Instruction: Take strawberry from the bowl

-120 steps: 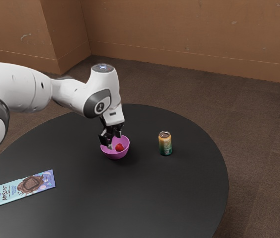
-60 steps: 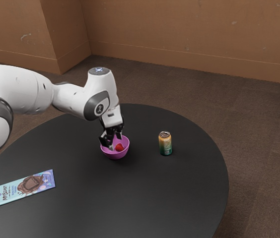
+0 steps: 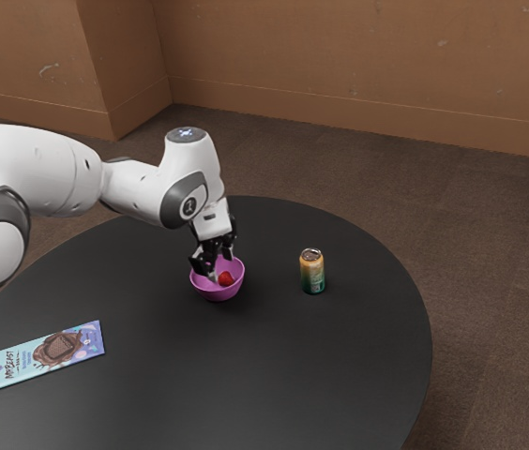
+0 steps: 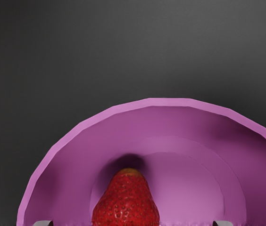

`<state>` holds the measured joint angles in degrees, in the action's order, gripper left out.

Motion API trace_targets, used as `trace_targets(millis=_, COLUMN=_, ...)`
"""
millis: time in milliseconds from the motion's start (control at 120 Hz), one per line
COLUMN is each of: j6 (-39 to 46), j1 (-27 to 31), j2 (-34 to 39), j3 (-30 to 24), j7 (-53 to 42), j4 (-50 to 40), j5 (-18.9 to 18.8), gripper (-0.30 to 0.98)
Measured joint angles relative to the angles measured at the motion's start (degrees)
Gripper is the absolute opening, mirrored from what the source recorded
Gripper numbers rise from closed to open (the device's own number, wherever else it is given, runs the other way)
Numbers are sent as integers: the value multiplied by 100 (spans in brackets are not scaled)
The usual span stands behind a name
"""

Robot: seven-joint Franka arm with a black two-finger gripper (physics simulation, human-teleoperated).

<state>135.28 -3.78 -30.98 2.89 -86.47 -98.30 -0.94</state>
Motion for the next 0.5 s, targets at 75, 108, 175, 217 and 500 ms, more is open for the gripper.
trace_targets(millis=75, j6=15, j1=0, j2=-20, j3=17, j7=-17, j4=1, j5=9, gripper=42)
trace_targets(millis=108, j6=20, j1=2, j2=-35, j3=22, j7=-23, j4=1, j5=23, gripper=41)
trace_targets(millis=175, j6=29, j1=2, j2=-48, j3=25, j7=-36, j4=1, j5=41, gripper=41)
trace_targets(millis=217, j6=33, j1=5, j2=-50, j3=26, j7=-43, j4=1, j5=49, gripper=41)
trace_targets(millis=500, j6=52, j1=1, j2=-112, j3=27, j7=-80, j4=-7, j5=178, gripper=34)
